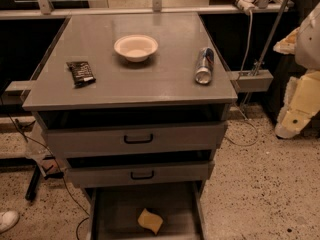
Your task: Pick sponge from bottom drawer and place on counter
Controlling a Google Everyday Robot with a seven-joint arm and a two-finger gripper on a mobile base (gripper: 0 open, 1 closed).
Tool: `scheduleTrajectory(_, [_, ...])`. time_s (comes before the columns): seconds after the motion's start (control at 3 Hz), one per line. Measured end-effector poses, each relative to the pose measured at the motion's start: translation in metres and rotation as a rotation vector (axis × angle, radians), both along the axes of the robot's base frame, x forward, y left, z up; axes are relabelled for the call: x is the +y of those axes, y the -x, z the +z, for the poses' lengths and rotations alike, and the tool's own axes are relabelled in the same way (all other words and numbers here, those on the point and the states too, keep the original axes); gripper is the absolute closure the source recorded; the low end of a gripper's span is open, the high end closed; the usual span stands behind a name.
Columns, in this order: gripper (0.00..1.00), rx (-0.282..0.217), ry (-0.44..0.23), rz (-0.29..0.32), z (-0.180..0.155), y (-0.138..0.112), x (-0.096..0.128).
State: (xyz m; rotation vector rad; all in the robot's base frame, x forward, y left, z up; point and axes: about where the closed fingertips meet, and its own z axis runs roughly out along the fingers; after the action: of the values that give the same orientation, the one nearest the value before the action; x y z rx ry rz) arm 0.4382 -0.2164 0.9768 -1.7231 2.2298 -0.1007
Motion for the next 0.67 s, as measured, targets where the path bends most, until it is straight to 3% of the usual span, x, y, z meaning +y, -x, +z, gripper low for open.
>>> scheduleTrajectory(0.33, [0.0, -0.008, -0.004, 0.0, 0.0, -0.001, 0.002])
scheduleTrajectory(0.67, [0.0, 0.015, -0.018, -0.009, -0.023, -0.005, 0.009])
